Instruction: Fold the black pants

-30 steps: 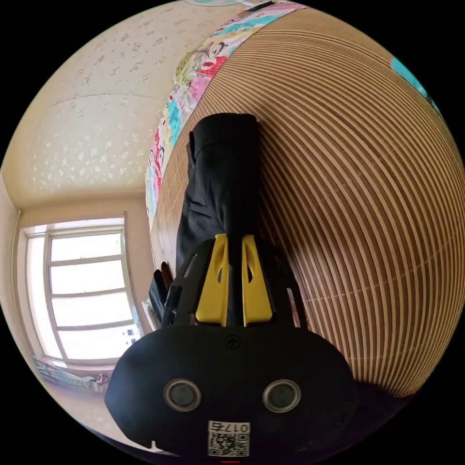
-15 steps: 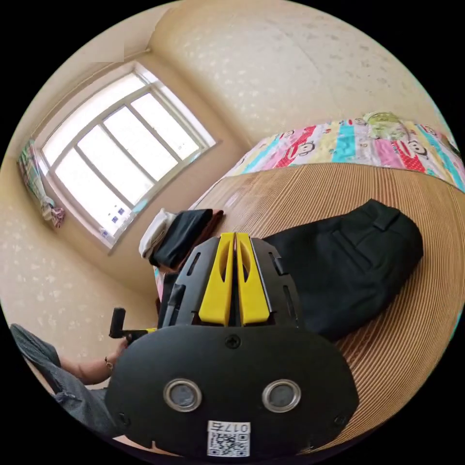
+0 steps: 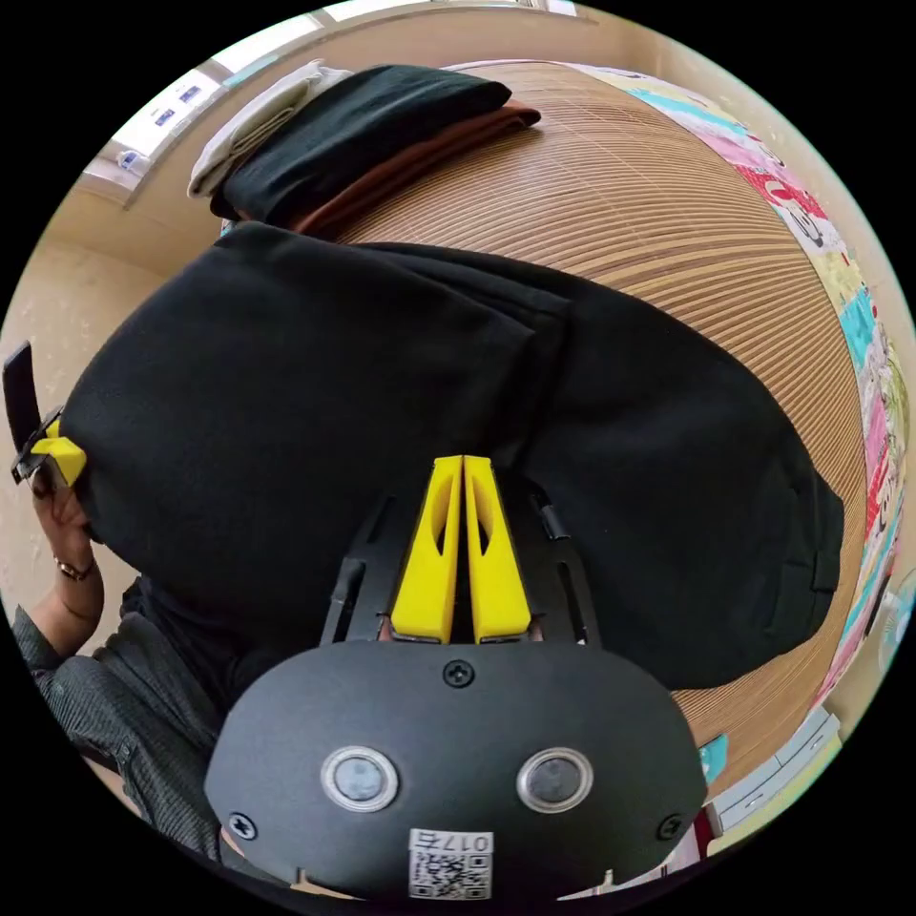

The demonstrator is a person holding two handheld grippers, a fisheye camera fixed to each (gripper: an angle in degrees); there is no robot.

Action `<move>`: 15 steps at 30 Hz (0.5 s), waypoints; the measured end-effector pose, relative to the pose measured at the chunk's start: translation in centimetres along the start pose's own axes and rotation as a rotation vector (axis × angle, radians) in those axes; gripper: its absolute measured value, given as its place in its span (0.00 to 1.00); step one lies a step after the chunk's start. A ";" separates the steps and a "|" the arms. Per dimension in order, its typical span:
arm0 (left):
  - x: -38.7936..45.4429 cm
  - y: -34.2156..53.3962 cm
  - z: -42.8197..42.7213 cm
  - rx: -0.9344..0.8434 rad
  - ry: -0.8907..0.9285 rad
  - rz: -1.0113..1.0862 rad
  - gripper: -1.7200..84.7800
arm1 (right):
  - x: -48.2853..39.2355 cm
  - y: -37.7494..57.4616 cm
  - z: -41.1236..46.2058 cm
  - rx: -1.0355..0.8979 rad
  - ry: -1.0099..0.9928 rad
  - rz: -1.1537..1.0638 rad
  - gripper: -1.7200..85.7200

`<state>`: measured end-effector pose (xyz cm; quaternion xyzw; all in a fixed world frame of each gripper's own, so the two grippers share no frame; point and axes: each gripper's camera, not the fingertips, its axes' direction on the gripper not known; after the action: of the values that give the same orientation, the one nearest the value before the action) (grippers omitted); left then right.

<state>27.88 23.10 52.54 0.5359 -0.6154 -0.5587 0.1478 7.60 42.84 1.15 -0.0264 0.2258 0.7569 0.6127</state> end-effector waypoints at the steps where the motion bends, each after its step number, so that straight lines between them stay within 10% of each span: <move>1: 0.9 -0.6 -0.1 0.008 -0.017 0.027 0.07 | -0.1 -0.4 0.1 0.003 -0.022 0.011 0.02; 15: 11.2 -2.2 0.2 0.255 -0.126 0.288 0.07 | -4.2 -5.4 -1.7 0.161 -0.696 -0.233 0.02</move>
<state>24.59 14.37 45.91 0.4205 -0.7595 -0.4819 0.1185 13.35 39.13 -0.73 0.2554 0.0584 0.6256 0.7349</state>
